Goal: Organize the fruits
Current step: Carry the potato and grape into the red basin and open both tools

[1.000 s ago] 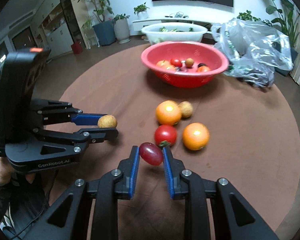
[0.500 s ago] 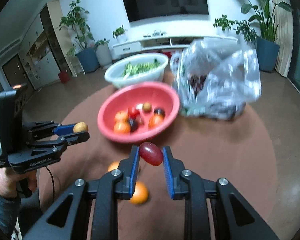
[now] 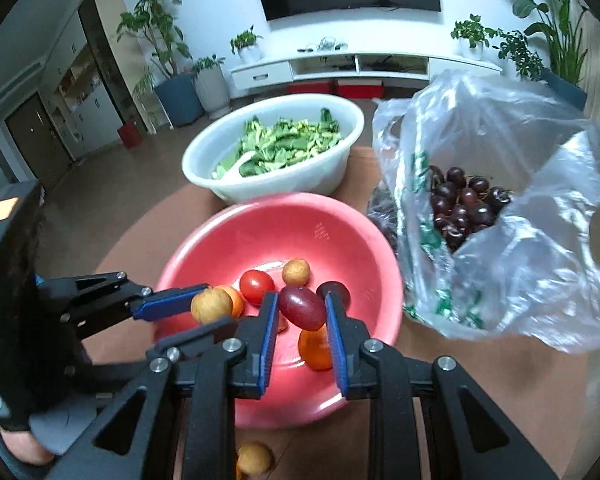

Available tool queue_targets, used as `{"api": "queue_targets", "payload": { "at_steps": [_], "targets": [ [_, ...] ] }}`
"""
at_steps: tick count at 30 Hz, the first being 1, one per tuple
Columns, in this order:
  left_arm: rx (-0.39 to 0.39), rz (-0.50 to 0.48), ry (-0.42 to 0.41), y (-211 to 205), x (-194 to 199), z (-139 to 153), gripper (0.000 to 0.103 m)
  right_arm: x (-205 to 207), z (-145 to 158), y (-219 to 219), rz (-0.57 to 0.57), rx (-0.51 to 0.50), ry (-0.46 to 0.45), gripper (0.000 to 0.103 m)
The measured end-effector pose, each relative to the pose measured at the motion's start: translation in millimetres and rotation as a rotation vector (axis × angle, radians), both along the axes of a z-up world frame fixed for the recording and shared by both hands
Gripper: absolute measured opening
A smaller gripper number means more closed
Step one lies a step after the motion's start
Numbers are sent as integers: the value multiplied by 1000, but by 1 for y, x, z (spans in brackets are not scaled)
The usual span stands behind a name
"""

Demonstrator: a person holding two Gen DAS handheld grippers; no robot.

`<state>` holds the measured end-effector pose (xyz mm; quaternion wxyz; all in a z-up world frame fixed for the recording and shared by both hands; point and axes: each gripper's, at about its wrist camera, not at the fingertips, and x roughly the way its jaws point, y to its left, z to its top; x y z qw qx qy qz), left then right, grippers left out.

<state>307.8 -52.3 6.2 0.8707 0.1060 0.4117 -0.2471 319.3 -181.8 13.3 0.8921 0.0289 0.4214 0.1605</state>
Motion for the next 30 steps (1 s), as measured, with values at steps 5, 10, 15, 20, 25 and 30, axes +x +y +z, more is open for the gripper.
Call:
{"api": "queue_targets", "payload": {
  "at_steps": [5, 10, 15, 20, 25, 30],
  "targets": [
    [13, -1, 11, -6, 5, -13, 26, 14, -15, 5, 8, -26, 27, 26],
    [16, 4, 12, -4, 4, -17, 26, 20, -26, 5, 6, -49, 43, 26],
    [23, 15, 13, -4, 6, -20, 26, 24, -34, 6, 6, -69, 52, 26],
    [28, 32, 15, -3, 6, -23, 26, 28, -39, 9, 6, -80, 59, 27],
    [16, 50, -7, -2, 6, -23, 69, 34, -41, 16, 13, -87, 61, 31],
    [11, 57, -35, -1, 3, -16, 81, 32, -37, 19, 21, -88, 34, 51]
  ]
}}
